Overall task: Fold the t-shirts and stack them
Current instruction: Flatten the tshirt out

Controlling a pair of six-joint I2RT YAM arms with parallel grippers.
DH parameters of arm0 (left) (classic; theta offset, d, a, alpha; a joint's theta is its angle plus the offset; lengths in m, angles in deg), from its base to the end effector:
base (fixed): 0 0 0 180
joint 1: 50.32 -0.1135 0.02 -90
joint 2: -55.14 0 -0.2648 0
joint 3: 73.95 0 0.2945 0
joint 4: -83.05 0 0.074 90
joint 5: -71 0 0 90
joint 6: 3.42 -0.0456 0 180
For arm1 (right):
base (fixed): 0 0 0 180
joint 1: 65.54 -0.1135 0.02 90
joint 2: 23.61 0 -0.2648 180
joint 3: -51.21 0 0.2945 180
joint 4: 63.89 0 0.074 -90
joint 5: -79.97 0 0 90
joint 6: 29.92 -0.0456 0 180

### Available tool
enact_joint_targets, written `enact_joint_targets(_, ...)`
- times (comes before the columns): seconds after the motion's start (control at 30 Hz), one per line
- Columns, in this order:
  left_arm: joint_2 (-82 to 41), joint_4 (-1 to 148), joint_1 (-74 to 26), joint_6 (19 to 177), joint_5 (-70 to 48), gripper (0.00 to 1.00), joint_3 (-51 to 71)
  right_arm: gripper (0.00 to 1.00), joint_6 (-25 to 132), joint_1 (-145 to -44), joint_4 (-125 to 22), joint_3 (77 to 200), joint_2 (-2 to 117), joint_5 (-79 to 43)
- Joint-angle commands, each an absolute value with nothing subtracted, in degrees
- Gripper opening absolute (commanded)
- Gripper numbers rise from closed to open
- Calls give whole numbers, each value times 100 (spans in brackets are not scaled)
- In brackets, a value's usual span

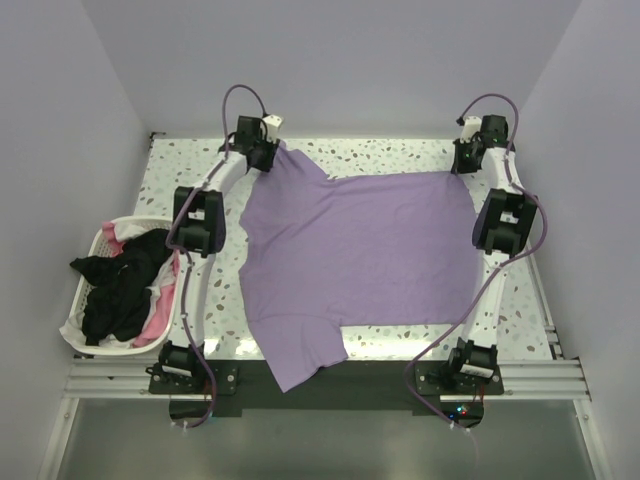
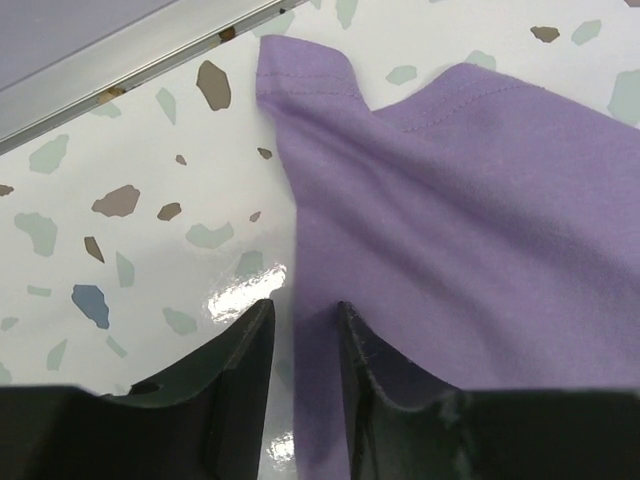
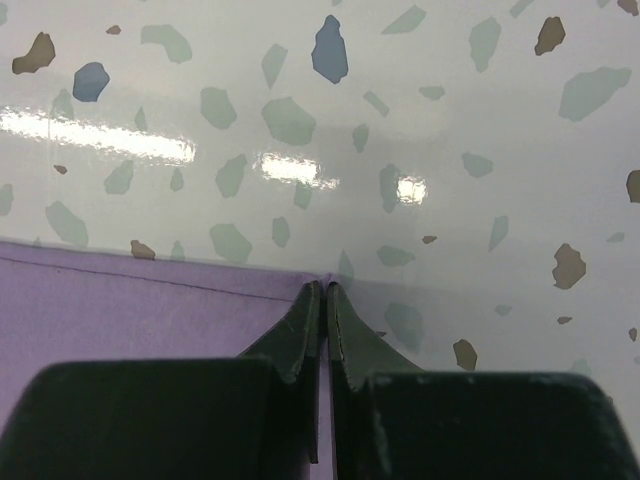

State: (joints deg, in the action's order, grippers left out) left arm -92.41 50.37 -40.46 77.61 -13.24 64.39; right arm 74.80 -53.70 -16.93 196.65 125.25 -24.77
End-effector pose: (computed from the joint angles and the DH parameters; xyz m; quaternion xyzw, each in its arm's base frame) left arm 0.6130 -0.1112 0.1287 0.1694 0.8964 -0.0490 0.4067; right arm 0.6052 -0.1150 0.1419 -0.0669 0.9317 0.0403 0.3548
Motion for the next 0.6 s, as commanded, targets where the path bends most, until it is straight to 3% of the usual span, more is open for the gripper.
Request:
enact_joint_targets(0.0,-9445,4783,-4004,7612,-1223,35,6709,0,7572,-5376,-1302,19480,12378,-2585)
enact_joint_targets(0.07,-9454,4748,-4004,7586,-1153,28,6727,0,7564,-5368,-1293,19480,12352,-2603)
enact_joint_targets(0.2,-9323,4923,-4039,7647,-1003,0,6543,0,7572,-5376,-1302,19436,12238,-2647)
enact_joint_targets(0.57,-7750,6470,-4171,7744,-731,0,5128,0,7590,-5350,-1680,18918,11465,-2770)
